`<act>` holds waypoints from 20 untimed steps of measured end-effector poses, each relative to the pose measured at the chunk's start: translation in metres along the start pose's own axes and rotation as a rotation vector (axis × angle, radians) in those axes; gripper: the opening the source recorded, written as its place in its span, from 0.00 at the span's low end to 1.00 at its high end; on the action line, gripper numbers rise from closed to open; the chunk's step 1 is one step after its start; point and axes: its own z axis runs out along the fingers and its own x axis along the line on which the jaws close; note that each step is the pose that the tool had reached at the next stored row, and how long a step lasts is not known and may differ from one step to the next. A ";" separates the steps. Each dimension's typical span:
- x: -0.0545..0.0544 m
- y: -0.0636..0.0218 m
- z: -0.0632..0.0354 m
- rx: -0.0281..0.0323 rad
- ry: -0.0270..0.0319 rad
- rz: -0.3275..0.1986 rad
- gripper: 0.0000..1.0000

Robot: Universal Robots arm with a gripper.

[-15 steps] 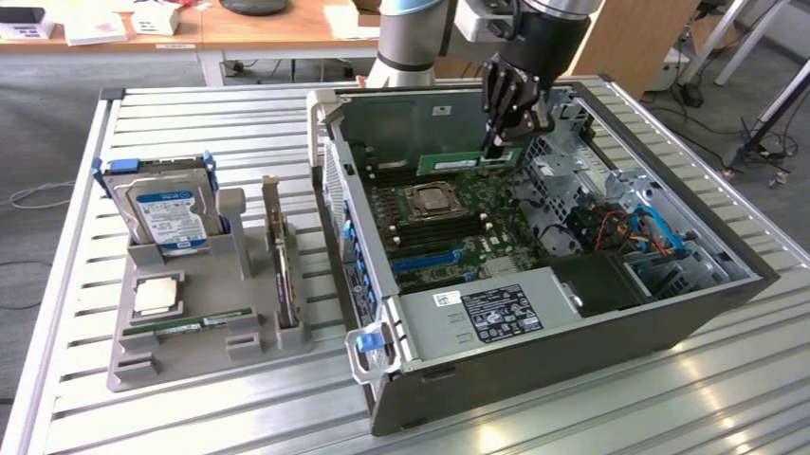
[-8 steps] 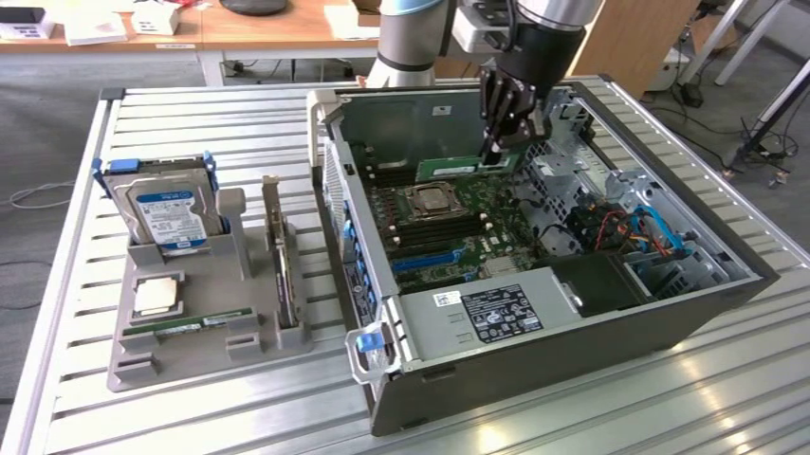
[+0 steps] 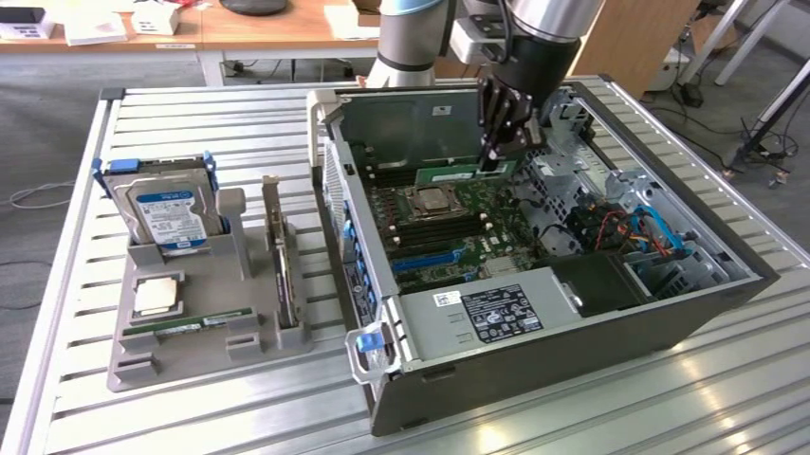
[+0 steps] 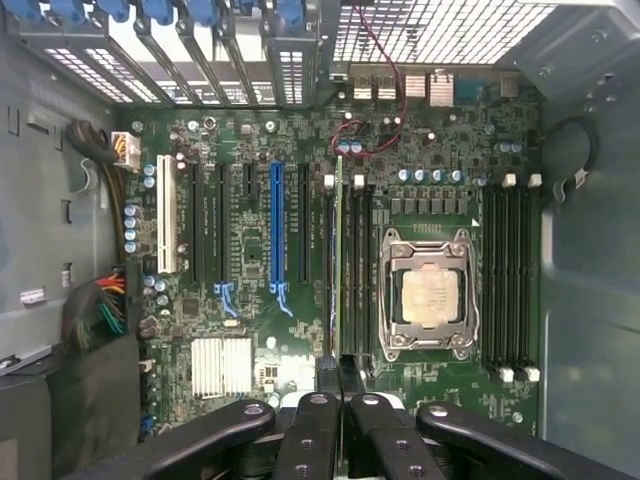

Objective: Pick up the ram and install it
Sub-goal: 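Insert the ram into the slot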

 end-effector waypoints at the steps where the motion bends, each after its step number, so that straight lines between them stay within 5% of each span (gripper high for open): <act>1: 0.000 0.0000 0.0012 -0.0001 0.0000 0.000 0.12; 20: 0.001 -0.0009 0.0218 -0.0001 0.0000 0.000 0.12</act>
